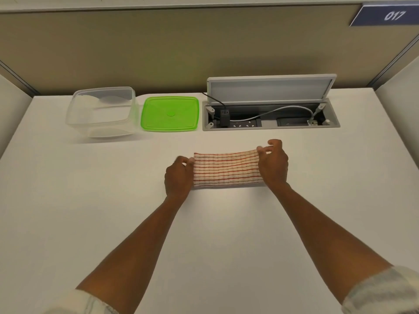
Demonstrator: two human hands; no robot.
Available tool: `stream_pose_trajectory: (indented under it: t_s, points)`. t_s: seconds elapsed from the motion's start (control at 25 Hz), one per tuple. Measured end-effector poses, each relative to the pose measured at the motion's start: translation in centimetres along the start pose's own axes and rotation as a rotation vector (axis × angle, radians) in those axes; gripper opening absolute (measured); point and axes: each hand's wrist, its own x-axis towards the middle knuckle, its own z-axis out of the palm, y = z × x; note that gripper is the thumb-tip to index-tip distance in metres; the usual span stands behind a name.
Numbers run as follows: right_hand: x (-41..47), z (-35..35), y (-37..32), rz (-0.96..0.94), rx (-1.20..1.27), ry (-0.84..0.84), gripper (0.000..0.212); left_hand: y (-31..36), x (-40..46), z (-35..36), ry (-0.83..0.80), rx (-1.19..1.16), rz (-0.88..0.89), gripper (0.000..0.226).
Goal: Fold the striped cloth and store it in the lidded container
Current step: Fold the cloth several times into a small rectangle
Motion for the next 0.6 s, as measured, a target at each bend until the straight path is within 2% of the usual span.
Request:
stream_pose_trajectory:
  t_s: [0.04, 0.12, 0.16, 0.28, 0.4, 0.6]
  points:
    - [-0.3, -0.1, -0.2, -0.017, 0.016, 0.046, 0.038, 0.1, -0.4, 0.0, 0.088, 0.011, -0.001, 0.027]
    - [-1.5, 0.3, -0.7, -0.163, 0.021, 0.085, 0.038, 0.5, -1.5, 0.6, 0.194, 0.054, 0.166, 0.031]
    - [-2.4, 0.9, -1.1, -0.264, 0.027, 0.036, 0.039, 0.8, -2.2, 1.2, 0.163, 0.086, 0.297, 0.036]
    - [-5.4, 3.6, -1.9, -0.511, -0.129, -0.22, 0.047, 1.8, -3.3, 3.6, -0.12, 0.299, 0.615, 0.05]
    - [-5.1, 5.2, -0.8, -0.552, -0.39, -0.345, 0.056, 1.3, -2.4, 5.0, -0.293, 0.552, 0.614, 0.058]
    - [-4.1, 5.3, 1.8, -0.573, -0.594, -0.364, 0.07, -0.2, -1.9, 5.3, -0.286, 0.625, 0.616, 0.069]
